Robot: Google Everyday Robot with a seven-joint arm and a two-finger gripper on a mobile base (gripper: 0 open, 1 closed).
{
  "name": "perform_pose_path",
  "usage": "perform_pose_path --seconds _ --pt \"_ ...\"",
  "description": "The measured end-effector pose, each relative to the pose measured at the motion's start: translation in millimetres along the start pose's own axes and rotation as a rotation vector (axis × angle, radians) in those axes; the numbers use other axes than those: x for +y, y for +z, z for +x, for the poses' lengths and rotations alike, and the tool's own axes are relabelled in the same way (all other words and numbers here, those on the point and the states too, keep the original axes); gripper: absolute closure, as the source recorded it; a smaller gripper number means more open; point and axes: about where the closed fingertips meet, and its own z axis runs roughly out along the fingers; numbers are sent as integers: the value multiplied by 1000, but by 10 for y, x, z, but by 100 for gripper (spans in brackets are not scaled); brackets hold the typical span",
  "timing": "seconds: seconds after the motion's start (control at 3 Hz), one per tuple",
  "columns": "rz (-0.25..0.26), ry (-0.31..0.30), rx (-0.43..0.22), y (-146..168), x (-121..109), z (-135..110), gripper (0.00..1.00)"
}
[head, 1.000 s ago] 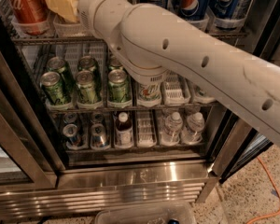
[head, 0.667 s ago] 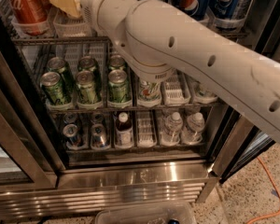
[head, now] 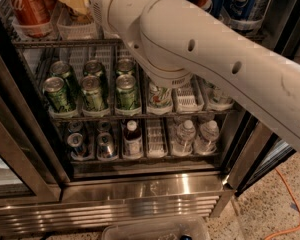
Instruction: Pick orange can from top shelf of fridge
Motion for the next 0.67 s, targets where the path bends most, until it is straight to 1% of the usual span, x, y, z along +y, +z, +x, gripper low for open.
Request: perform_pose_path --seconds 0.67 --pt "-5 16 30 -271 101 -67 100"
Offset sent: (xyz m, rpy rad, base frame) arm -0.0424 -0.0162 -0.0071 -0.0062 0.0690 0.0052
